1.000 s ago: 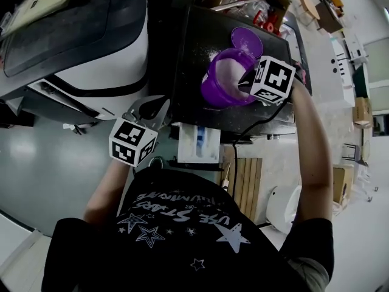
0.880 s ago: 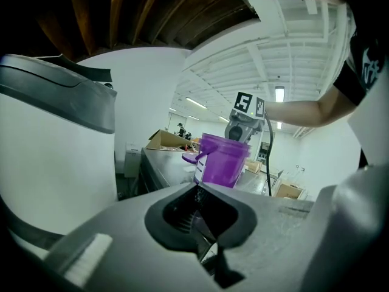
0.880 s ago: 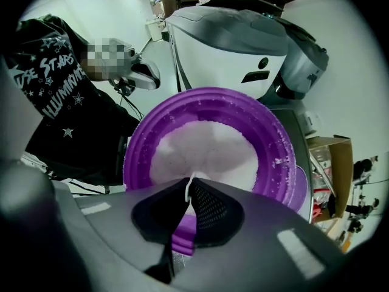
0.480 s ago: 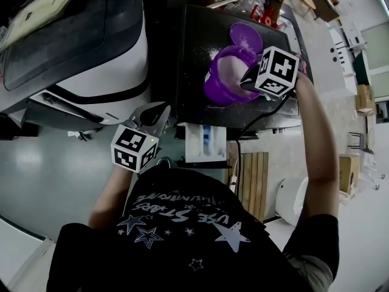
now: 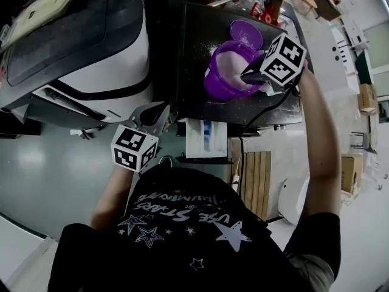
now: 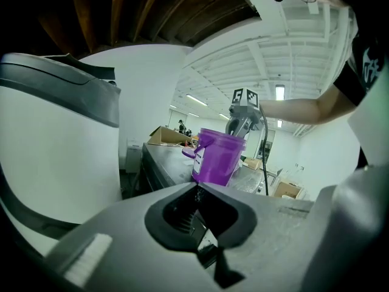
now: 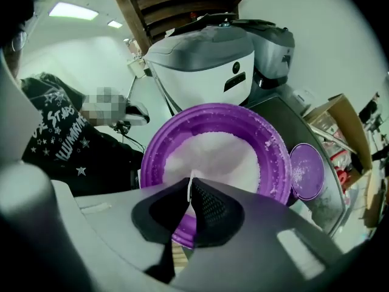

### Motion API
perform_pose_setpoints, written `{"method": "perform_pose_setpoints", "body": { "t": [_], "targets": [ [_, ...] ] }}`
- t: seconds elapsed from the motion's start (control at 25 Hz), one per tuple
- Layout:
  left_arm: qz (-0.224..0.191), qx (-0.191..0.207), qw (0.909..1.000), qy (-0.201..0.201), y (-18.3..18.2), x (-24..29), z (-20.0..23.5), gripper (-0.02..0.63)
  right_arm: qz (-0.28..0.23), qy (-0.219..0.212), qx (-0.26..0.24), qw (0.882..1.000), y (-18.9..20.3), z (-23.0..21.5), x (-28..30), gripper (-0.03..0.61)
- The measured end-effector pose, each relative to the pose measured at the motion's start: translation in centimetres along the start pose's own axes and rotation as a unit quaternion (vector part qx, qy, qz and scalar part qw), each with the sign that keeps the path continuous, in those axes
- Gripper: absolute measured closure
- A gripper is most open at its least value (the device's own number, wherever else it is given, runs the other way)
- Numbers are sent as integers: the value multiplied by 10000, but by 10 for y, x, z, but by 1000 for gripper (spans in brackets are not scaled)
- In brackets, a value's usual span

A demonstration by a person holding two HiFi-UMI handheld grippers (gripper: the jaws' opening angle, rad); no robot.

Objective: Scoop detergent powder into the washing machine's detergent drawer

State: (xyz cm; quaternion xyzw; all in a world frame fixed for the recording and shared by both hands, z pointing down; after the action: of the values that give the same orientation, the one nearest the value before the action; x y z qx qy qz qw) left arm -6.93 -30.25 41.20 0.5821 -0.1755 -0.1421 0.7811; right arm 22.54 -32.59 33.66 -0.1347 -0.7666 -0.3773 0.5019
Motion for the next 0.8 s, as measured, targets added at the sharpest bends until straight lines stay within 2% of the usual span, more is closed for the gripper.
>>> {"method": "perform_pose_setpoints", "body": {
  "t": [0.2,0.4,0.56,0.8],
  "targets": [
    [-42,22,9998,-171,-2,-4,-3,614,-613,231,531,9964,2,-3,-12,541],
    [-75,57,9997,-247,-3,-3,-18,614,-1476,445,1287,9796,11,-3,-24,541],
    [-77,98,9995,-286,-3,-2,-31,614,-2158,455,1781,9590,17,-1,-34,540],
    [-45,150,9993,-348,1,-1,-52,614,-3161,337,2373,9180,29,2,-48,541]
  ]
}}
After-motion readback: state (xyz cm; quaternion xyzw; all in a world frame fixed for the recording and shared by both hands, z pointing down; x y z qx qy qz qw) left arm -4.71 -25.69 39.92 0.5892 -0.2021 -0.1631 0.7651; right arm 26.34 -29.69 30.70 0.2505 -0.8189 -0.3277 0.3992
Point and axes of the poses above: the fingertips, and each gripper's own axes: x forward along the fingers, z to its left, y out of its underside, the point moved 7 cm from there along -x, backward along the fingers, and after that the axes turned 14 degrees about -z, right-handed, at the moved point
